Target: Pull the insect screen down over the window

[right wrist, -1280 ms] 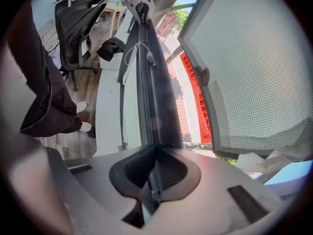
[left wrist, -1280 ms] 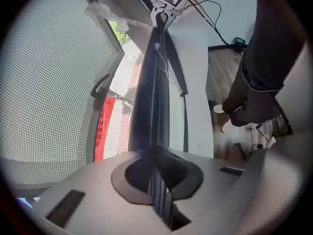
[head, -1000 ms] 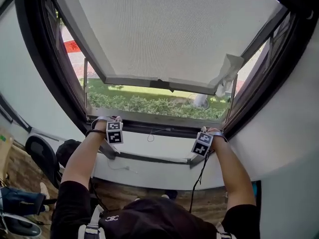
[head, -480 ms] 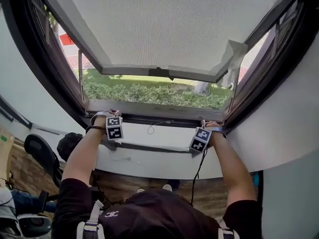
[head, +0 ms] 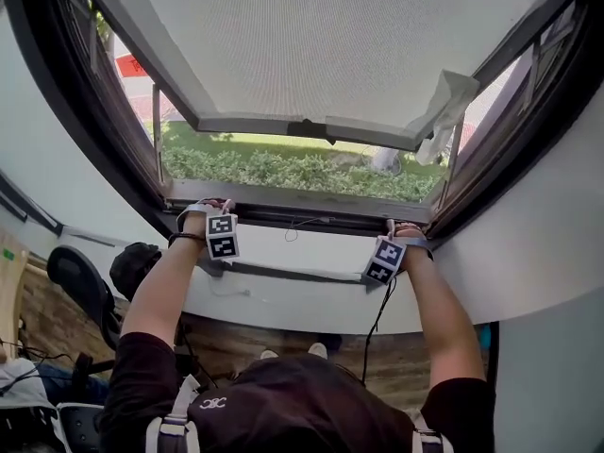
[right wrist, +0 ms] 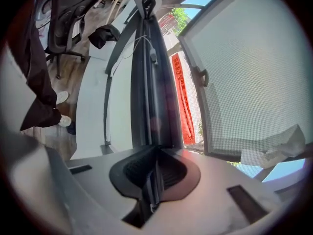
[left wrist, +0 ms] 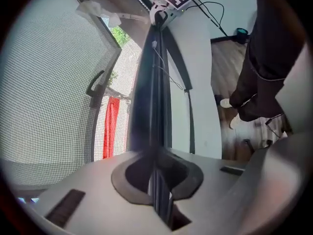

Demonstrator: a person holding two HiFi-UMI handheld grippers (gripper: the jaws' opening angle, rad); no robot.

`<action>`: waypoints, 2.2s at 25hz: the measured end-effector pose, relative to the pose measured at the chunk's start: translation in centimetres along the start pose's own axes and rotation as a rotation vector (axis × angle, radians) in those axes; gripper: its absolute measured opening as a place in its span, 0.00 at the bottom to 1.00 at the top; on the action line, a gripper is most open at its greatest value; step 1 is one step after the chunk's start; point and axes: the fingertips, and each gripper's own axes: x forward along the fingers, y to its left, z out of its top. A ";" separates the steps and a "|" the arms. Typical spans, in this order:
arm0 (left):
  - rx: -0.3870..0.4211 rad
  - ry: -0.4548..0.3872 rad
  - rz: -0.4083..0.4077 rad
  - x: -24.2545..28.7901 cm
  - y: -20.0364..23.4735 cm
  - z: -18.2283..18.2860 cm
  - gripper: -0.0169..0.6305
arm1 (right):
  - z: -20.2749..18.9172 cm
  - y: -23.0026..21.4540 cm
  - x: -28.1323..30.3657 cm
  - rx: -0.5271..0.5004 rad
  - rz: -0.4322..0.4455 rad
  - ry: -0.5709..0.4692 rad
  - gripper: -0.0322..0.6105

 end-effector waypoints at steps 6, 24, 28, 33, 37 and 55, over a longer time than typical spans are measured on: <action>-0.017 0.022 0.014 -0.6 -0.4 0.0 0.05 | 0.5 0.0 0.4 0.025 -0.066 -0.036 0.09; -0.029 0.041 -0.144 0.0 -1.0 0.1 0.05 | 0.3 0.7 1.1 -0.014 0.048 0.042 0.08; -0.001 0.028 -0.129 -0.1 -0.7 0.0 0.05 | 0.5 0.6 1.2 -0.037 0.041 0.040 0.08; -0.012 0.016 -0.005 -0.1 -0.5 0.0 0.06 | 0.5 0.3 1.1 -0.030 -0.075 0.029 0.08; -0.028 0.010 0.016 -0.2 -0.6 0.0 0.06 | 0.3 0.4 1.0 -0.005 -0.074 0.043 0.09; -0.782 -0.559 0.175 -10.0 2.8 2.2 0.13 | 3.7 -2.5 -7.2 0.645 -0.097 -0.487 0.06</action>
